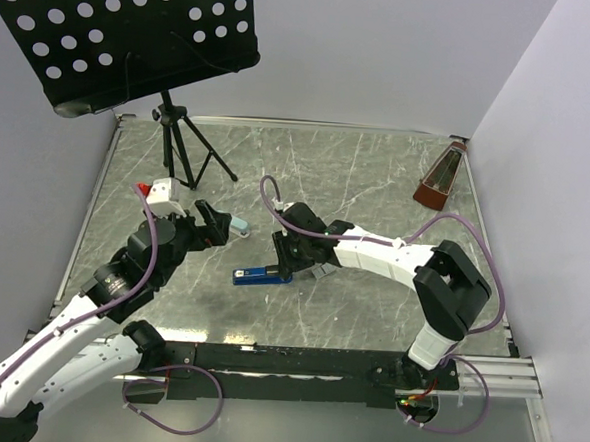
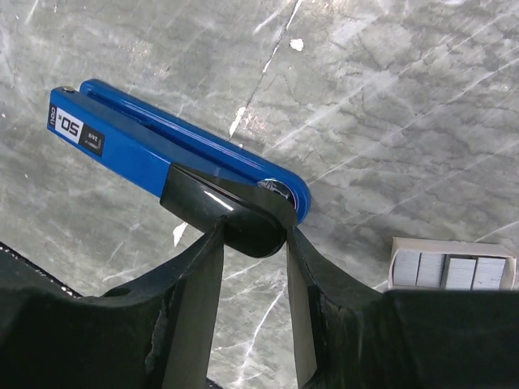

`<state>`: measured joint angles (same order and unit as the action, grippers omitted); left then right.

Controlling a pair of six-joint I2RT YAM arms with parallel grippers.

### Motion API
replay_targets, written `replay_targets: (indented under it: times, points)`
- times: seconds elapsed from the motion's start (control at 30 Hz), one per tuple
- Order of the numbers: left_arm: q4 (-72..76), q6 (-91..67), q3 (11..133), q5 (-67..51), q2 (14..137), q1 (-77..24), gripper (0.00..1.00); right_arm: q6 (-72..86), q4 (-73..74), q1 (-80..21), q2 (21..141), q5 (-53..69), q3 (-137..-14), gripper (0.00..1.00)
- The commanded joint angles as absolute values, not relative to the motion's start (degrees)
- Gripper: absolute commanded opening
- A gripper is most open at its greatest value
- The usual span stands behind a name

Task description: Load the staples into the stapler

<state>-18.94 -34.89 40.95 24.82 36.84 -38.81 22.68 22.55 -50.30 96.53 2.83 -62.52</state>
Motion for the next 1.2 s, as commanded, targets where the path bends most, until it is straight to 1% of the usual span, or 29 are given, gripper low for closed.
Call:
replay_targets:
  times: [0.0,0.2,0.37,0.47,0.53,0.57,0.63,0.67,0.73,0.77,0.9,1.0,1.17]
  points:
    - [-17.84,-33.75,40.87,24.52,36.04,-38.06,0.99,22.76,26.98,-49.92,101.42,0.09,-59.59,0.42]
    - [-18.28,-33.93,40.61,24.26,35.34,-37.71,0.99,23.38,27.33,-47.90,102.66,1.58,-58.71,0.40]
    - [-18.19,-33.66,41.13,24.87,34.28,-37.62,0.99,19.52,27.94,-48.87,96.60,1.23,-61.34,0.41]
    - [-19.51,-33.05,42.80,25.40,34.19,-37.70,0.99,16.97,30.40,-48.87,93.44,0.62,-65.64,0.45]
    - [-20.12,-32.52,43.94,25.75,33.75,-37.62,1.00,14.25,30.85,-48.96,92.64,0.53,-68.55,0.50]
    - [-20.82,-31.82,44.73,26.27,33.31,-37.62,0.99,11.63,30.85,-48.96,91.94,1.22,-69.25,0.56]
    - [-21.44,-31.03,45.35,27.07,32.70,-37.62,0.99,8.89,30.76,-49.22,91.50,2.19,-70.92,0.62]
    - [-21.88,-30.07,45.79,27.94,32.09,-37.70,1.00,5.57,30.50,-49.31,91.23,2.98,-71.28,0.68]
    - [-22.15,-28.14,46.14,29.26,31.56,-37.62,0.99,2.48,30.32,-49.83,91.23,5.35,-72.07,0.74]
    - [-22.24,-27.34,46.23,30.57,30.86,-37.70,0.99,-0.85,30.24,-50.01,91.58,6.32,-72.24,0.79]
    - [-20.40,-24.26,45.18,34.87,28.48,-37.62,0.99,-8.07,31.37,-51.41,94.04,9.84,-74.26,0.81]
    - [-18.29,-23.47,42.81,38.13,25.58,-37.71,0.99,-12.21,32.34,-53.26,96.94,10.28,-76.28,0.80]
    - [-16.79,-23.29,39.03,40.34,20.92,-37.53,1.00,-16.60,34.19,-55.19,102.39,8.70,-79.80,0.79]
